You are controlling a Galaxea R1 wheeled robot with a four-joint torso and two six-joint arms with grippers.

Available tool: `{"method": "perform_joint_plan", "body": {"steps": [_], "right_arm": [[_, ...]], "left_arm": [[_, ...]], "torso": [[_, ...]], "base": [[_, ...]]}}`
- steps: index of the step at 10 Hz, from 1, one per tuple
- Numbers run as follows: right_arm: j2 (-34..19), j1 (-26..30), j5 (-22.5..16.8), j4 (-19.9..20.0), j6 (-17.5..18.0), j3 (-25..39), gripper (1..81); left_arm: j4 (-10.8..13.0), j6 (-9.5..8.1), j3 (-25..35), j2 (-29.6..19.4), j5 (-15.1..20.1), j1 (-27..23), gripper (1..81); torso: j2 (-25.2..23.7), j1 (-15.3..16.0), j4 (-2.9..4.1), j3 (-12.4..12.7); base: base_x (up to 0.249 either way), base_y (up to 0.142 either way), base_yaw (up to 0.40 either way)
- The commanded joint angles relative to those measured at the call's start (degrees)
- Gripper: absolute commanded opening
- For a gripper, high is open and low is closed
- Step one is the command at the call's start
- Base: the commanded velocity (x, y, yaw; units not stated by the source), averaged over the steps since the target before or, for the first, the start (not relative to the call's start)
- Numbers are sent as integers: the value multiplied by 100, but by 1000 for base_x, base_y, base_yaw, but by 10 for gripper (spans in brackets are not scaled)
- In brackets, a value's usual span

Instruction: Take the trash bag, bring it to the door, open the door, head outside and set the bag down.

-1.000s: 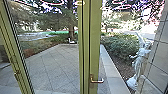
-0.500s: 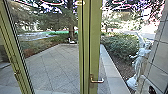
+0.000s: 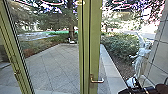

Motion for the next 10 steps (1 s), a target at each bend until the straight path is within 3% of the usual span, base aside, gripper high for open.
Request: {"method": "perform_joint_plan", "body": {"steps": [1,3,6,10], "right_arm": [[328,736,-164,187,372,-468,811],[540,780,-50,187,584,-785,811],[1110,956,21,169,1453,-1381,811],[2052,1114,-243,37,1805,-2341,811]], "left_arm": [[45,22,69,-65,267,-340,10],[45,22,69,-74,267,-340,10],[45,22,69,-74,267,-340,10],[27,22,69,-100,267,-340,10]], "torso": [[0,0,0,0],[2,0,0,0],[2,0,0,-2],[2,2,0,-4]], "base": [[0,0,0],[0,0,0],[0,0,0],[0,0,0]]}}
